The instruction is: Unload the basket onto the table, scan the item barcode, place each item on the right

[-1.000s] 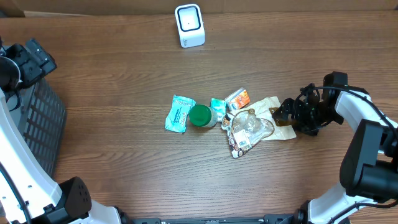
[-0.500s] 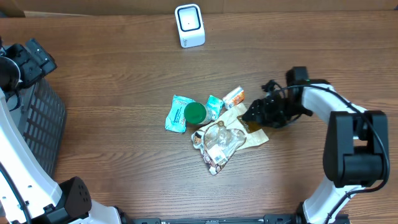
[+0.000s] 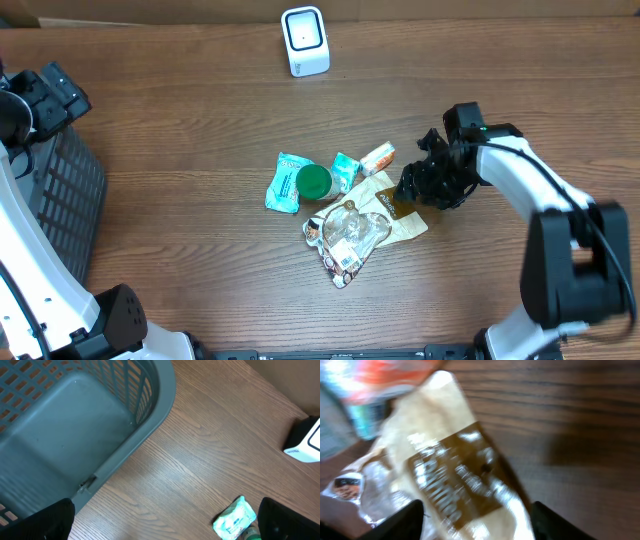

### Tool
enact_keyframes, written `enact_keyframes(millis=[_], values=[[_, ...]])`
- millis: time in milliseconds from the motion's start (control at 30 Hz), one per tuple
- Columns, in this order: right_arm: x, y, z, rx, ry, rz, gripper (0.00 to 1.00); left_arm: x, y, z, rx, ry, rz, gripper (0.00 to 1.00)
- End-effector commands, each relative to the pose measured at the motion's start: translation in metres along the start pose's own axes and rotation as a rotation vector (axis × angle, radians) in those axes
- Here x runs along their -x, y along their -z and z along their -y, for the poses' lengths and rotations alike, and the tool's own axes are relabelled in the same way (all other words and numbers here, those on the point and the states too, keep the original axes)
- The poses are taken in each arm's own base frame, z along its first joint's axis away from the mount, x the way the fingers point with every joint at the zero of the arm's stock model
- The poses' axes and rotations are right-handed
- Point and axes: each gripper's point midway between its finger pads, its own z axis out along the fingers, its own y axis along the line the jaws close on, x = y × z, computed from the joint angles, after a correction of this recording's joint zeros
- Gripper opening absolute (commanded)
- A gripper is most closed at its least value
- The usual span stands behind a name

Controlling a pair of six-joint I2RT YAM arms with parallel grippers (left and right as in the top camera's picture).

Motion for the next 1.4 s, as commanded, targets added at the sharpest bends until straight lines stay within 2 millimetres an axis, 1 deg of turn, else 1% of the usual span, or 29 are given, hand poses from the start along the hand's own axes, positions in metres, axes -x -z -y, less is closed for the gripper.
enact_keyframes(millis=[0, 100, 167, 200, 233, 267, 333, 400, 533, 633, 667, 700, 767, 833, 933, 967, 1000, 1067, 1100, 1167, 1300, 1367], values=[[-0.005, 0.019, -0.021, -0.088, 0.115, 0.067, 0.76, 0.001, 0.01, -0.001, -0.003, -0.018, 0.028, 1.0], [-0.016, 0.001, -0.029, -0.155, 0.194, 0.043, 0.87, 0.001, 0.01, -0.001, -0.003, -0.018, 0.028, 1.0], [-0.026, -0.018, -0.033, -0.169, 0.227, 0.013, 0.87, 0.001, 0.01, -0.001, -0.003, -0.018, 0.028, 1.0], [-0.028, -0.023, -0.033, -0.174, 0.235, 0.01, 0.89, 0.001, 0.01, -0.001, -0.003, -0.018, 0.029, 1.0], [-0.029, -0.028, -0.031, -0.187, 0.24, 0.009, 0.91, 0.001, 0.01, -0.001, -0.003, -0.018, 0.028, 1.0], [-0.027, -0.033, -0.023, -0.229, 0.225, 0.019, 0.93, 0.001, 0.01, -0.001, -0.003, -0.018, 0.028, 1.0], [-0.024, -0.038, -0.008, -0.3, 0.198, 0.035, 0.94, 0.001, 0.01, -0.001, -0.003, -0.018, 0.028, 1.0], [-0.026, -0.047, 0.0, -0.322, 0.194, 0.023, 0.94, 0.001, 0.01, -0.001, -0.003, -0.018, 0.028, 1.0], [-0.036, -0.065, 0.007, -0.316, 0.169, -0.016, 0.94, 0.001, 0.01, -0.001, -0.003, -0.018, 0.029, 1.0], [-0.037, -0.074, 0.005, -0.285, 0.168, -0.025, 0.93, 0.001, 0.01, -0.001, -0.003, -0.018, 0.029, 1.0], [-0.036, -0.075, 0.004, -0.277, 0.162, -0.019, 0.92, 0.001, 0.01, -0.001, -0.003, -0.018, 0.028, 1.0], [-0.035, -0.075, 0.003, -0.277, 0.154, -0.015, 0.88, 0.001, 0.01, -0.001, -0.003, -0.018, 0.028, 1.0], [-0.035, -0.075, 0.002, -0.27, 0.125, -0.008, 0.77, 0.001, 0.01, -0.001, -0.003, -0.019, 0.028, 1.0], [-0.035, -0.077, -0.004, -0.236, 0.113, -0.011, 0.73, 0.001, 0.01, -0.001, -0.003, -0.018, 0.028, 1.0], [-0.035, -0.077, -0.004, -0.234, 0.112, -0.012, 0.65, 0.001, 0.01, -0.001, -0.003, -0.018, 0.029, 1.0], [-0.036, -0.077, -0.004, -0.233, 0.112, -0.013, 0.59, 0.001, 0.01, -0.001, -0.003, -0.018, 0.029, 1.0], [-0.036, -0.077, -0.005, -0.227, 0.111, -0.015, 0.57, 0.001, 0.01, -0.001, -0.003, -0.018, 0.029, 0.99], [-0.036, -0.077, -0.006, -0.22, 0.111, -0.017, 0.48, 0.001, 0.01, -0.001, -0.003, -0.018, 0.029, 1.0], [-0.036, -0.077, -0.006, -0.22, 0.111, -0.017, 0.45, 0.001, 0.01, -0.001, -0.003, -0.018, 0.028, 1.0], [-0.036, -0.077, -0.006, -0.219, 0.111, -0.017, 0.43, 0.001, 0.01, -0.001, -0.003, -0.018, 0.028, 1.0], [-0.035, -0.077, -0.007, -0.219, 0.111, -0.016, 0.43, 0.001, 0.01, -0.001, -0.003, -0.018, 0.028, 1.0], [-0.033, -0.074, -0.01, -0.211, 0.11, -0.017, 0.4, 0.001, 0.01, -0.001, -0.003, -0.018, 0.028, 1.0]])
